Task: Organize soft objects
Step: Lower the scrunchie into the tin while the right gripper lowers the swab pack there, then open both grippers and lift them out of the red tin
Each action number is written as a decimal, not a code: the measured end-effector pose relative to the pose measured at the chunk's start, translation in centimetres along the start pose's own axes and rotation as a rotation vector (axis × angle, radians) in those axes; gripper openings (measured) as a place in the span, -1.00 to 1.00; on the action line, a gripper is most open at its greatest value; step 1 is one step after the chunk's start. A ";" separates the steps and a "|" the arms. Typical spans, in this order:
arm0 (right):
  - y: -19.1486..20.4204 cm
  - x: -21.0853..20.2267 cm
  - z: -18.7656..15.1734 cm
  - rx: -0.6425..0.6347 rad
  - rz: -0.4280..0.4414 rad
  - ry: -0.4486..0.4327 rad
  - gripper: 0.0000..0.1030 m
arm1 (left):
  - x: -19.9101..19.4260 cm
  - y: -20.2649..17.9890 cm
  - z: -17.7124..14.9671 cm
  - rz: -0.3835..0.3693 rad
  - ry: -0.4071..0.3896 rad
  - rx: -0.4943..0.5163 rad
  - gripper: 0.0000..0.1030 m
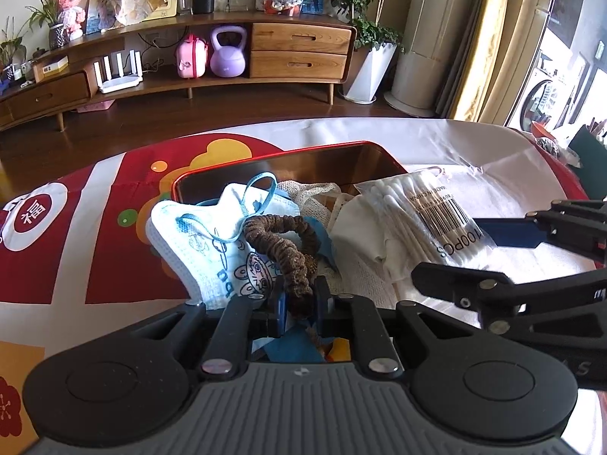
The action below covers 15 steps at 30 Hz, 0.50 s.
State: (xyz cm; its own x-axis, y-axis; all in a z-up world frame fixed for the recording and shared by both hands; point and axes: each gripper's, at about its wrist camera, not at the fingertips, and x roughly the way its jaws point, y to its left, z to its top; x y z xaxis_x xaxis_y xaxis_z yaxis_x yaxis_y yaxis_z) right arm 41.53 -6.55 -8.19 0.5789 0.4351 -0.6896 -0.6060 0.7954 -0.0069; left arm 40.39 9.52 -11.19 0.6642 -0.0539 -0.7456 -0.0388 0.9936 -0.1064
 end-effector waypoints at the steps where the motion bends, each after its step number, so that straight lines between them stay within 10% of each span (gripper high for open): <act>1: 0.0 -0.2 -0.1 0.000 -0.002 -0.005 0.18 | -0.1 -0.1 0.0 0.003 0.000 0.001 -0.74; 6: -0.3 -1.3 -0.1 0.007 -0.005 -0.017 0.20 | -0.8 -0.4 -0.3 0.013 0.001 0.016 -0.66; 11: -0.2 -2.6 -0.1 0.011 0.001 -0.032 0.24 | -1.8 -0.5 -0.5 0.002 -0.015 0.021 0.03; 15: 0.1 -3.8 -0.1 0.004 0.012 -0.049 0.31 | -2.9 -0.6 -0.7 -0.002 -0.028 0.012 0.13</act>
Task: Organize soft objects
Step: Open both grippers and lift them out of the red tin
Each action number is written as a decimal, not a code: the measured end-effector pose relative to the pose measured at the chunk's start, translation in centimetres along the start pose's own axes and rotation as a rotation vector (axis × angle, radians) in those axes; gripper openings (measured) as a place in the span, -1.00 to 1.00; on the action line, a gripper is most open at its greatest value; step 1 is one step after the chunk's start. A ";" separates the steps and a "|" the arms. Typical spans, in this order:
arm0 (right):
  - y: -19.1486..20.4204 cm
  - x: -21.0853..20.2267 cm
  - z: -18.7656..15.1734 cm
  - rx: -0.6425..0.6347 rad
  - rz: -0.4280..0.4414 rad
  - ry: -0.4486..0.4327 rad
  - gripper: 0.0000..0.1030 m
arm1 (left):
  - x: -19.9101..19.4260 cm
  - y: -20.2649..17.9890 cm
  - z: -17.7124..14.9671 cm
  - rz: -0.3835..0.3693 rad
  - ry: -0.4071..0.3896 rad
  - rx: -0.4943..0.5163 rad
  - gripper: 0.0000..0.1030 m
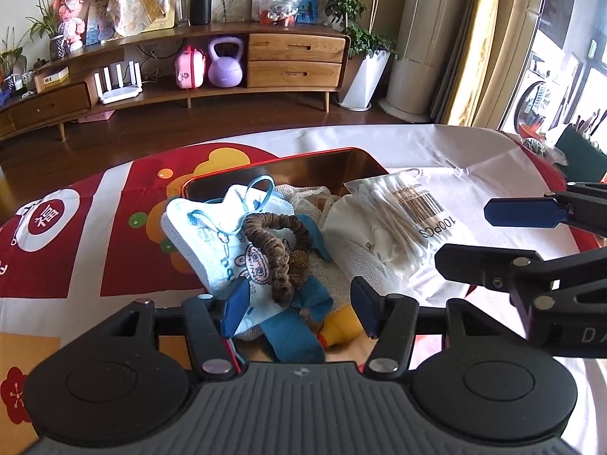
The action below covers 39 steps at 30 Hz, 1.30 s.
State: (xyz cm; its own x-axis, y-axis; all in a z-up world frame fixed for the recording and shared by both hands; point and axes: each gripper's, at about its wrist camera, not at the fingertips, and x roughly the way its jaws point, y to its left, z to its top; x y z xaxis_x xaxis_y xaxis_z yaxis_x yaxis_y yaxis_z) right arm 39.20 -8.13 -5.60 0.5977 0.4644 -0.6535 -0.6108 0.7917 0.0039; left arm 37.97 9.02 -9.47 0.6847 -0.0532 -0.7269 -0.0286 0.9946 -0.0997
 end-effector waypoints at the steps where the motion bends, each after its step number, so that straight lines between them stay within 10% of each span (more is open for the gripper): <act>1: 0.1 -0.3 0.0 0.006 0.004 -0.004 0.35 | -0.3 0.1 -0.1 -0.001 -0.002 -0.002 0.16; 39: 4.8 -13.9 -5.8 0.077 0.069 -0.066 0.99 | -15.8 -2.2 -5.8 -0.081 -0.076 -0.017 0.70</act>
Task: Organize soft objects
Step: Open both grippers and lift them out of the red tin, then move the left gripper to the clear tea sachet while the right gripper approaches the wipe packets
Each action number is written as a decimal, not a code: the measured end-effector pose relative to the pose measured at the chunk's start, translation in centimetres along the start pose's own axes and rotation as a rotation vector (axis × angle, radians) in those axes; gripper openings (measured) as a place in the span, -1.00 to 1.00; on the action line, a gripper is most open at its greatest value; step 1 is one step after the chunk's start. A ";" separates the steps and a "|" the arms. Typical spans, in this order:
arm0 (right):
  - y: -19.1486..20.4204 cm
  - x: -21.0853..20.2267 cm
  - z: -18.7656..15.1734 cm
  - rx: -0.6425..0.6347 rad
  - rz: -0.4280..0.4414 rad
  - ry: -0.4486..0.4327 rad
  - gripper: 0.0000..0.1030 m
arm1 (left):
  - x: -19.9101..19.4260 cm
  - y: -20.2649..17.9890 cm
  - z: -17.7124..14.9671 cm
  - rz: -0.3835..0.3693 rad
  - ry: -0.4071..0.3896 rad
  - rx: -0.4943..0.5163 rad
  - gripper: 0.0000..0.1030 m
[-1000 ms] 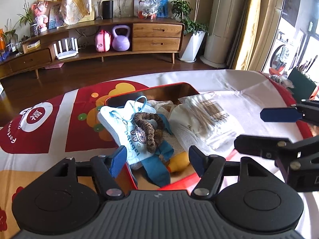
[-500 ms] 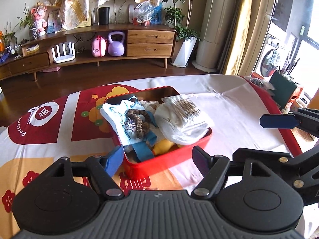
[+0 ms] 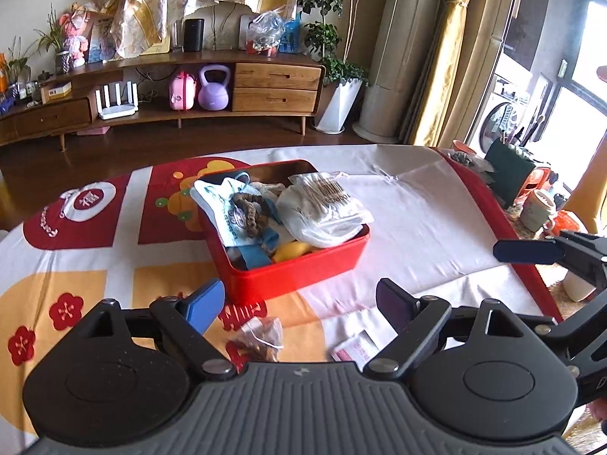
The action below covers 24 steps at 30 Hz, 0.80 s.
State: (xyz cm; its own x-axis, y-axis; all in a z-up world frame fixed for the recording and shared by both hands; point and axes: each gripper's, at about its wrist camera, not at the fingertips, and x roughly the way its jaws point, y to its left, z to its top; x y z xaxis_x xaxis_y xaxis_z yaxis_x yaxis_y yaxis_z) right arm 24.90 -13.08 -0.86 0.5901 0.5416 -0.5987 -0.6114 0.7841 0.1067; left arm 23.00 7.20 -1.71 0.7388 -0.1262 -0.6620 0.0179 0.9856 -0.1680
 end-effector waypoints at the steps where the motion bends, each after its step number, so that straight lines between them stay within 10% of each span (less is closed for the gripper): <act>1: 0.1 -0.1 -0.2 -0.002 0.001 0.003 0.99 | -0.2 0.1 -0.2 -0.013 0.003 -0.008 0.70; 8: 1.0 -0.7 -2.8 -0.013 -0.020 0.040 0.99 | -1.2 0.4 -1.9 -0.032 -0.003 -0.048 0.99; 24: 1.5 1.4 -8.9 0.026 -0.038 0.124 0.98 | 0.5 1.1 -6.0 0.016 0.022 -0.106 0.99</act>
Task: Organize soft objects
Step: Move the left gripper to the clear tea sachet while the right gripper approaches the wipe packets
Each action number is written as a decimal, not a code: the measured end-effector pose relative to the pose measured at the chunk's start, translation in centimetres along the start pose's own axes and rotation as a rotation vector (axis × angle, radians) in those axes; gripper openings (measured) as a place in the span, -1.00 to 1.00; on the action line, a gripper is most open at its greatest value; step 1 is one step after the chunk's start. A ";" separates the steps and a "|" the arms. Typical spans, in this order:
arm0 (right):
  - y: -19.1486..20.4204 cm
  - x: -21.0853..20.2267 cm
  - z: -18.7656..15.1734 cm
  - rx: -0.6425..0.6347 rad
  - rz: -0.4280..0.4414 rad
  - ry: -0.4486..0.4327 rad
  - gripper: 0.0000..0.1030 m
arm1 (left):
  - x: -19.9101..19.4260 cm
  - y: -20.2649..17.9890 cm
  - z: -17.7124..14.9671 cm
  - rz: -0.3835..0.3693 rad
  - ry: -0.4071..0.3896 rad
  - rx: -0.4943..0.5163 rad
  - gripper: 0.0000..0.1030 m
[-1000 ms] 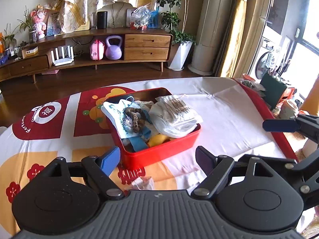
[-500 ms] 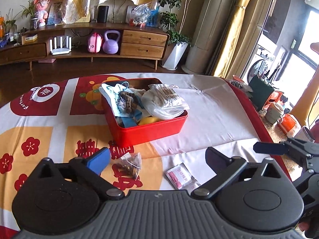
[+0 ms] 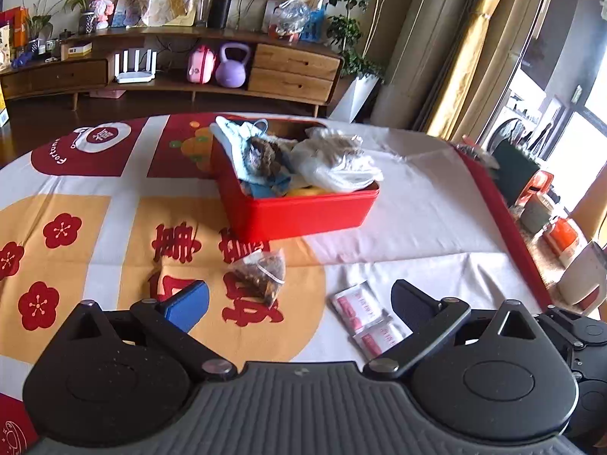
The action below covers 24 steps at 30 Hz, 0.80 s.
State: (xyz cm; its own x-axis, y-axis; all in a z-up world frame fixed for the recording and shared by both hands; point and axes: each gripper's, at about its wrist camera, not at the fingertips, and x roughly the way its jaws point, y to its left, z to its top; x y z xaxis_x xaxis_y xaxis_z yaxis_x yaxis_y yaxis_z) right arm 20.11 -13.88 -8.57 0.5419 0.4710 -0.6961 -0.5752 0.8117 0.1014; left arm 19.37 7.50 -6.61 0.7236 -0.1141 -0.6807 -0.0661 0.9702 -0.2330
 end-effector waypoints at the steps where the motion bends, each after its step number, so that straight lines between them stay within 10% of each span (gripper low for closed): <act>1: 0.0 0.2 -0.2 -0.001 -0.003 0.003 0.95 | 0.4 -0.1 -0.2 0.010 0.009 0.012 0.99; 24: -1.8 6.4 -1.7 -0.043 0.035 0.083 0.39 | 9.3 0.7 -0.9 0.125 0.062 0.093 0.99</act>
State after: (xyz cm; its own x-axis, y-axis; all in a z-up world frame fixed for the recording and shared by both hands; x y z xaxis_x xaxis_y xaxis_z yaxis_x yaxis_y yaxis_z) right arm 23.56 -12.96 -14.42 0.4692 0.4670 -0.7495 -0.6194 0.7790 0.0977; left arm 25.42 6.95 -13.70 0.6701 -0.0011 -0.7423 -0.0871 0.9930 -0.0801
